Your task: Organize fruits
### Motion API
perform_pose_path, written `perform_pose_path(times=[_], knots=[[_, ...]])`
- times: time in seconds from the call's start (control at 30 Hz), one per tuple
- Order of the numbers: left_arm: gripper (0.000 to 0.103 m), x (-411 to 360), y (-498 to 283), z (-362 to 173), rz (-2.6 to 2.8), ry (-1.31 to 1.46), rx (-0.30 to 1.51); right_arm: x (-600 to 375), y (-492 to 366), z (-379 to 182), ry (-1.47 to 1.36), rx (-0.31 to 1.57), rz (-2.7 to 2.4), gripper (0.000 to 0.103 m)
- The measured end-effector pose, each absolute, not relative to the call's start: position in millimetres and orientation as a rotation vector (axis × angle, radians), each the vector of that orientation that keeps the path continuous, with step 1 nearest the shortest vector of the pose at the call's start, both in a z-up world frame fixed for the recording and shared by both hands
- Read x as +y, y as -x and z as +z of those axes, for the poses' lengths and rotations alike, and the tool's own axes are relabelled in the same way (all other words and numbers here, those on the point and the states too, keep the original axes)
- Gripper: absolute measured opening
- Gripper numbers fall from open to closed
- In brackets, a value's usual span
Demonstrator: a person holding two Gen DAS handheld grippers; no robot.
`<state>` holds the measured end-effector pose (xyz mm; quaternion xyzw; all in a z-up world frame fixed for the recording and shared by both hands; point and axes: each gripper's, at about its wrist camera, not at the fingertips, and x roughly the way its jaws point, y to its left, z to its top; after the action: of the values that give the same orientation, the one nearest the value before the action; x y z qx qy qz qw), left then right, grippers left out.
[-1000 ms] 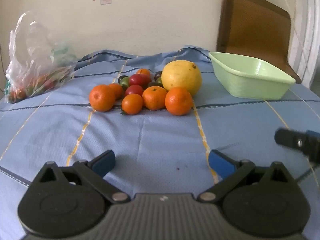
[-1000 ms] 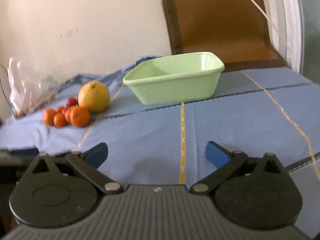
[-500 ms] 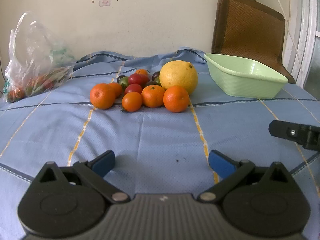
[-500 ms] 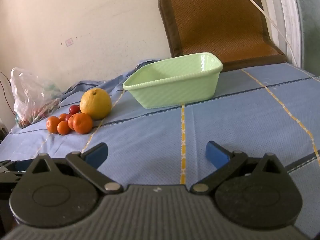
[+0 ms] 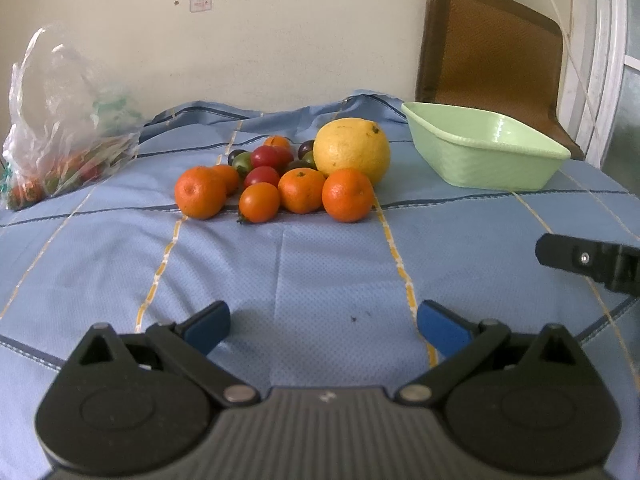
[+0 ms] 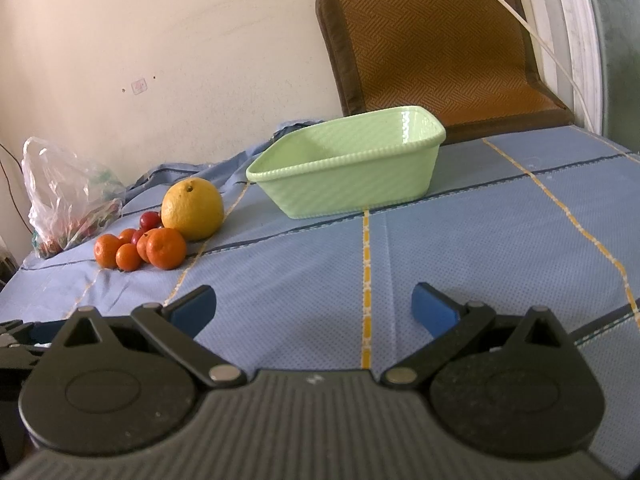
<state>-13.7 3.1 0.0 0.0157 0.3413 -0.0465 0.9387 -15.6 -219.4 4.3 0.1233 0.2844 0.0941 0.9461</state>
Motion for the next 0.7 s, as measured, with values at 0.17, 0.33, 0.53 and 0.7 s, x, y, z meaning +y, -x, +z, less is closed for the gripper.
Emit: perform_pose_path(times=[0.17,0.33,0.53,0.7], knots=[[0.103,18.6,19.9,11.9,-0.056,0.065,0.561,-215.1,18.0,6.2,-0.216,0.554,0.238,0.103],[0.103,24.9,22.1,18.8,0.061,0.005,0.391,-180.4,4.5,28.6,-0.028,0.478,0.353,0.084],[0.103,45.0,17.8,20.2,0.074,0.137,0.382,-124.3,-47.2,46.9,0.053,0.445,0.428,0.080],[0.103,53.3,11.9,18.0,0.066,0.180,0.408,-90.0,-91.6,37.1,0.036,0.534,0.461,0.081]])
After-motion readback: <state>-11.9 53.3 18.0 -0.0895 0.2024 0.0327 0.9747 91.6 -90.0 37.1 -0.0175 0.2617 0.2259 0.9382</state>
